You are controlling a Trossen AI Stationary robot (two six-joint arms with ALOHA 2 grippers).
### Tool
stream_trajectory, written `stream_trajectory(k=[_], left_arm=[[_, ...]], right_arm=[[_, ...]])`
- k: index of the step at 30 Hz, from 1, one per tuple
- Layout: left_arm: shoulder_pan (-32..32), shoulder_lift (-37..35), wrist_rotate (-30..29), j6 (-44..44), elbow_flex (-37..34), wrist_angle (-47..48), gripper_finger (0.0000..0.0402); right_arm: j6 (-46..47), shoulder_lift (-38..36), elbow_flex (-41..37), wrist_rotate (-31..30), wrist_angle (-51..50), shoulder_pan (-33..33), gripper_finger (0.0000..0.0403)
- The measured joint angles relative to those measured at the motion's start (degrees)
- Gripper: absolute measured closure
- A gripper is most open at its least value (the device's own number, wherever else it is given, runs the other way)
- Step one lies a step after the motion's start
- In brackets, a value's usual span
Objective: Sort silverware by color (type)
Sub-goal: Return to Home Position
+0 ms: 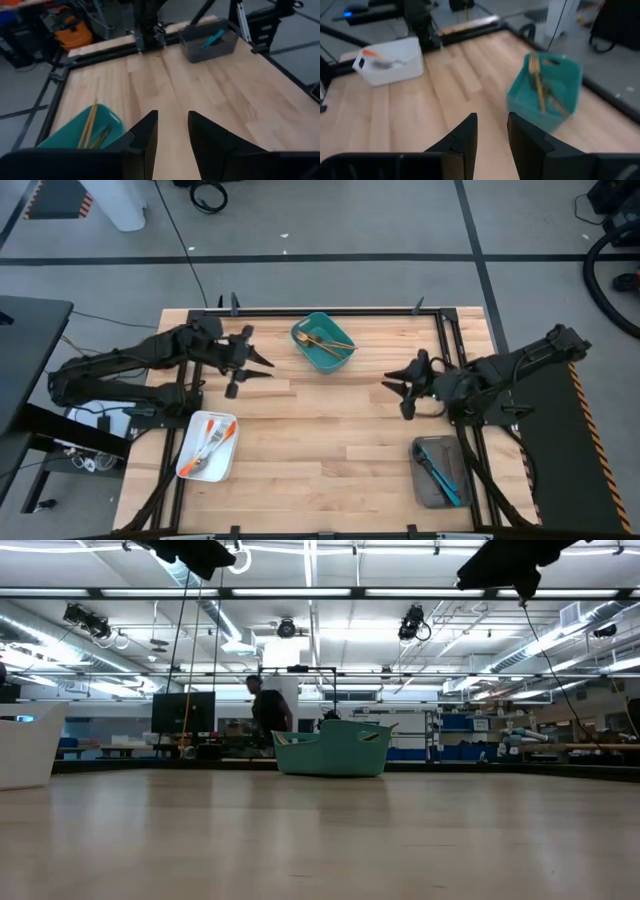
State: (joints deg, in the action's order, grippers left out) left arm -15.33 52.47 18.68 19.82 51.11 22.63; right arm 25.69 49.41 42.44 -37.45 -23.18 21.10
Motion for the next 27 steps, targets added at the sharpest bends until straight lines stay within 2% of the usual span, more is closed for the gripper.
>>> stream_trajectory(k=[9, 19, 27], left_arm=[[-1.67, -5.21, -0.01, -1.64, -1.46, 2.41, 0.0286], [-3.54, -21.54, -1.52, -9.08, -21.1, -9.84, 0.0286], [-4.4, -34.97, -6.01, -15.35, -29.59, -14.79, 0.0286]], right_arm=[[-7.57, -10.03, -0.59, -0.39, -1.05, -3.81, 0.0289], [-8.84, -22.87, -11.58, 0.02, 4.48, -6.71, 0.0289], [-11.74, -32.57, -18.11, 2.45, 9.47, -9.79, 0.0293]])
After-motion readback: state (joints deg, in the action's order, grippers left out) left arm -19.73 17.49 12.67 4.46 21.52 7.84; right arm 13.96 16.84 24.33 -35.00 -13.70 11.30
